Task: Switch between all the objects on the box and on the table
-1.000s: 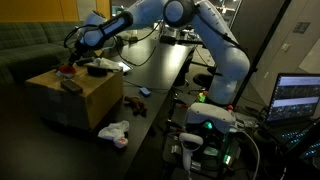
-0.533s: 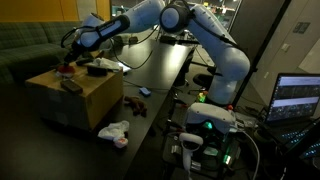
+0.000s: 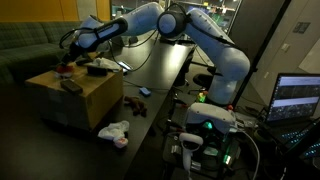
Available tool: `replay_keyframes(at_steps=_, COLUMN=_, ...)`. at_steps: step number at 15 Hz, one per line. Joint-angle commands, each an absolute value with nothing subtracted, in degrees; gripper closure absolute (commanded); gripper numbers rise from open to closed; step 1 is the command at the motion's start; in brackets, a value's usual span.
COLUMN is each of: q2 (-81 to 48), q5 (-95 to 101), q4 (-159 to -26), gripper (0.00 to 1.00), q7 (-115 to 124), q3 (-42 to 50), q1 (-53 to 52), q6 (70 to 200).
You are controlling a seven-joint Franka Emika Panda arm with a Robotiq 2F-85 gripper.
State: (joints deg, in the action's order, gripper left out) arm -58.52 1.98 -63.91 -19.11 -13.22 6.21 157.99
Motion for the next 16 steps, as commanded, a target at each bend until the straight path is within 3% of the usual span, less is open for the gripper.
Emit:
replay_keyframes(at_steps=1, q2=-59.7, q5=-0.8, q4=-61.1, gripper=0.00, q7=-21.9, q3=-16.2, q1=7.2, q6=155.8)
replay_keyframes(at_steps=7, q2=-61.2, q5=-3.6, q4=-60.8, gripper=0.00, q7=-24.6, q3=-18.8, q1=7.8, q6=152.1)
replay_keyframes(at_steps=14, q2=-65.2, q5=-2.5, q4=-57.1, gripper=0.00, q7=-22.7, q3=-15.3, q1=6.1, q6=152.6)
replay_keyframes(at_steps=15, q2=-65.4, q5=-2.6, q4=-56.7, gripper=0.03, q7=-22.8, q3=-15.3, q1=6.2, q6=152.6)
replay_keyframes(at_steps=16, q2=-65.8, q5=-2.5, q4=-56.0, gripper=0.26, q7=-22.6, q3=-14.9, q1=6.2, q6=152.8)
